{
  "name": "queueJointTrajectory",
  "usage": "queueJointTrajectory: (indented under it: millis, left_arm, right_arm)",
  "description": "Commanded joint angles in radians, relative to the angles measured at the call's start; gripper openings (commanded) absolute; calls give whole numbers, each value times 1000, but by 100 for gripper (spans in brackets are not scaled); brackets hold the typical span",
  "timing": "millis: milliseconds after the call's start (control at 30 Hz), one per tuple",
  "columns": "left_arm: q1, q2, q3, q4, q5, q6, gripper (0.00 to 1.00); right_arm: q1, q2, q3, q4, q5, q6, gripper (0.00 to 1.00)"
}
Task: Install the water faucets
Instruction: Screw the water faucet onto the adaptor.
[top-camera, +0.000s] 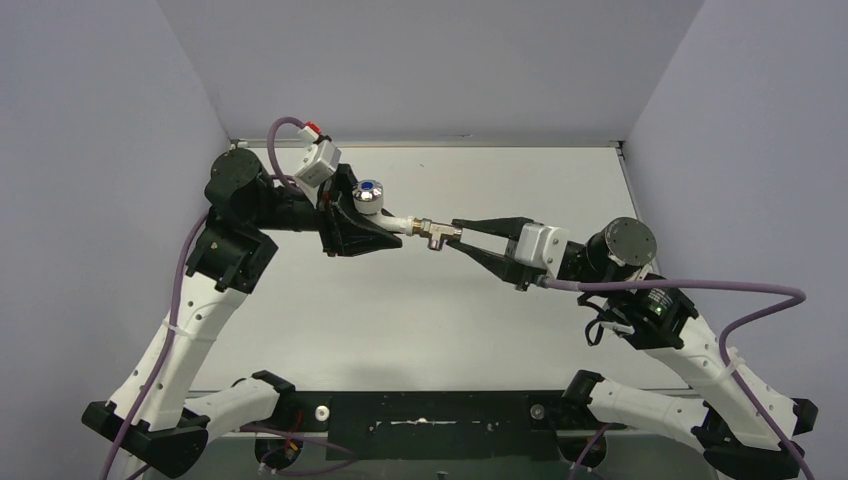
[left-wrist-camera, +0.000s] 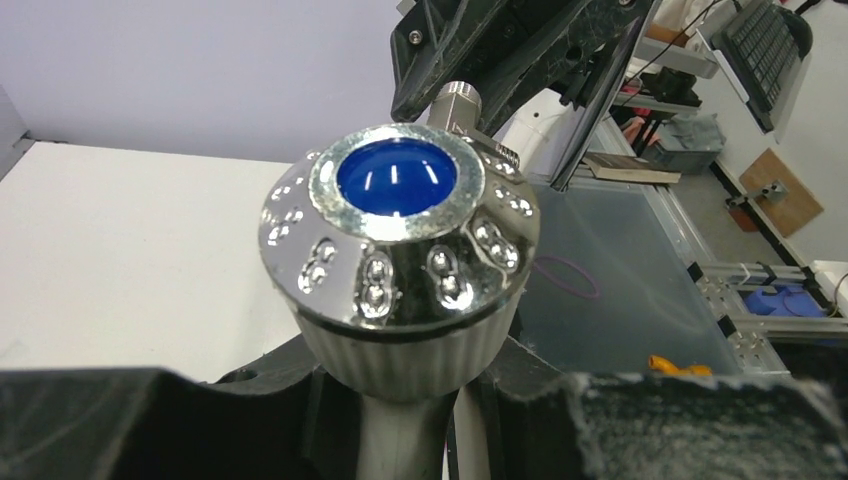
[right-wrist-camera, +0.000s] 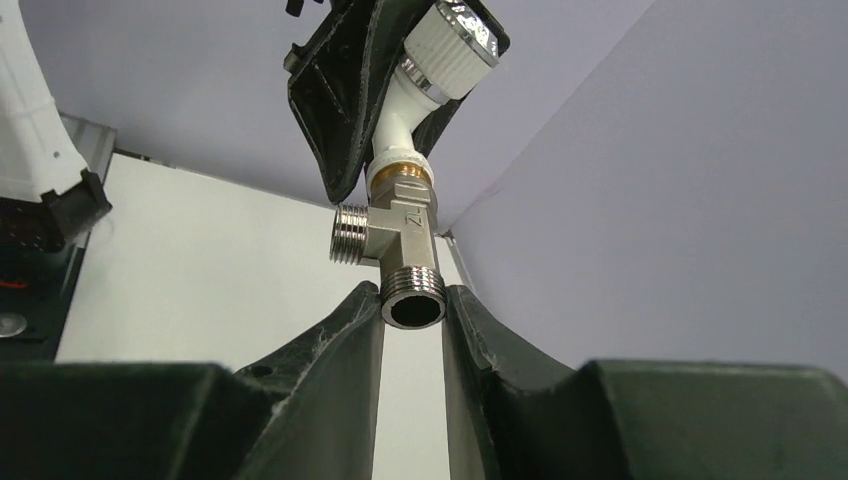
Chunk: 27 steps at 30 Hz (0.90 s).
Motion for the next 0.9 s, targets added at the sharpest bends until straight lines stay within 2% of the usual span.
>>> queueJointTrajectory:
  millis: [0, 233, 667, 867]
  left_arm:
    - [1, 2, 52, -1, 30, 87, 0]
    - [8, 7, 84, -63, 5, 184, 0]
    - [16, 28, 103, -93, -3, 239, 0]
    - [19, 38, 108, -103, -10, 249, 0]
  right_arm:
    - [5, 16, 8, 129, 45, 230, 0]
    - [5, 19, -15, 165, 81, 459, 0]
    - [5, 6, -40, 254, 129, 827, 0]
    - [4, -9, -68, 269, 168, 942, 1]
